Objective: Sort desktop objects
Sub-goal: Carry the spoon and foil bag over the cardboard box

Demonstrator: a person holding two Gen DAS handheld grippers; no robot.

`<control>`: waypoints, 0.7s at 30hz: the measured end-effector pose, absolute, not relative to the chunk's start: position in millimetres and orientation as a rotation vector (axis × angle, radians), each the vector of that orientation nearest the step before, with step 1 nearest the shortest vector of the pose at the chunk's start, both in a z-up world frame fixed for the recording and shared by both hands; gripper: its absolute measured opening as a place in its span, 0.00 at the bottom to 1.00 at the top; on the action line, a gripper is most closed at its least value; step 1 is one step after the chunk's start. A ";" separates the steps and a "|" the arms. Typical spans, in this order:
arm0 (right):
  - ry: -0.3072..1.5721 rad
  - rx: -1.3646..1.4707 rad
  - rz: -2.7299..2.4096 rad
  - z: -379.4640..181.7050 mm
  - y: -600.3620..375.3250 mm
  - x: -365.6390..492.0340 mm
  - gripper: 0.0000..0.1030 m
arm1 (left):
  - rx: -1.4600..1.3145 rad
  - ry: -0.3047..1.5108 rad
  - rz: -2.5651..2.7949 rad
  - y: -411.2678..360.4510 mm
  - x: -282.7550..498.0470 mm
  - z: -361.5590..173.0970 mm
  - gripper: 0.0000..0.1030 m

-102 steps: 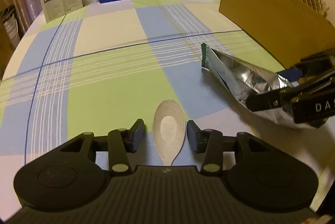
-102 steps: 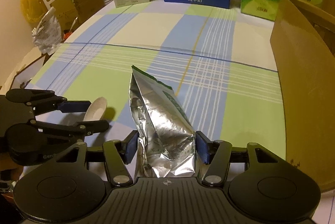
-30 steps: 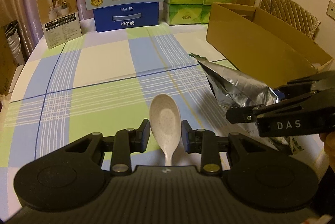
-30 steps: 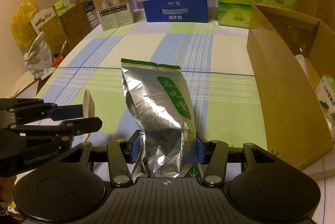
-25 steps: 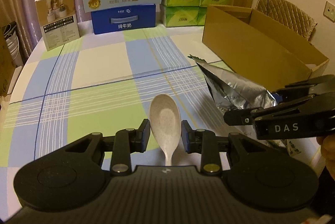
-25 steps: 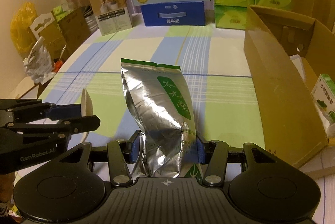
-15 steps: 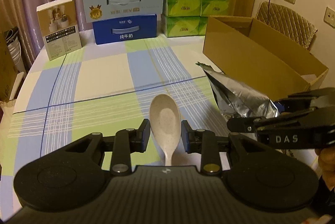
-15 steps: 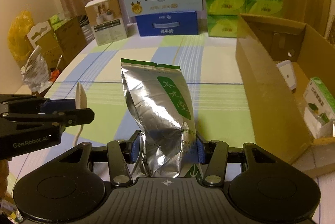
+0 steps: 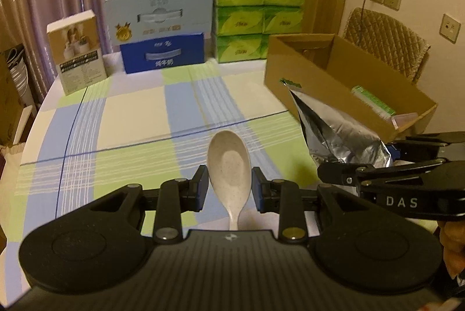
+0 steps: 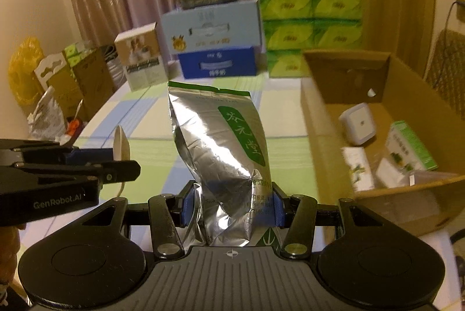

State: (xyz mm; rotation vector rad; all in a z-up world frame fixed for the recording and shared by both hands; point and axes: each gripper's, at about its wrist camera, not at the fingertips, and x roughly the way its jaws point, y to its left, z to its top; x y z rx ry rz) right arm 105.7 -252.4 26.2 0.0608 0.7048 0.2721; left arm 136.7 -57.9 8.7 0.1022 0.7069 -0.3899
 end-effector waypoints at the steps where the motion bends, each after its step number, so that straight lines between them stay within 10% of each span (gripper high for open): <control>1: 0.698 0.060 0.267 30.8 -255.3 103.8 0.47 | 0.104 0.703 -0.393 -61.3 135.4 11.6 0.25; 21: 0.599 0.054 0.137 107.7 -354.6 96.5 0.47 | 0.112 0.648 -0.526 -143.2 123.1 71.4 0.25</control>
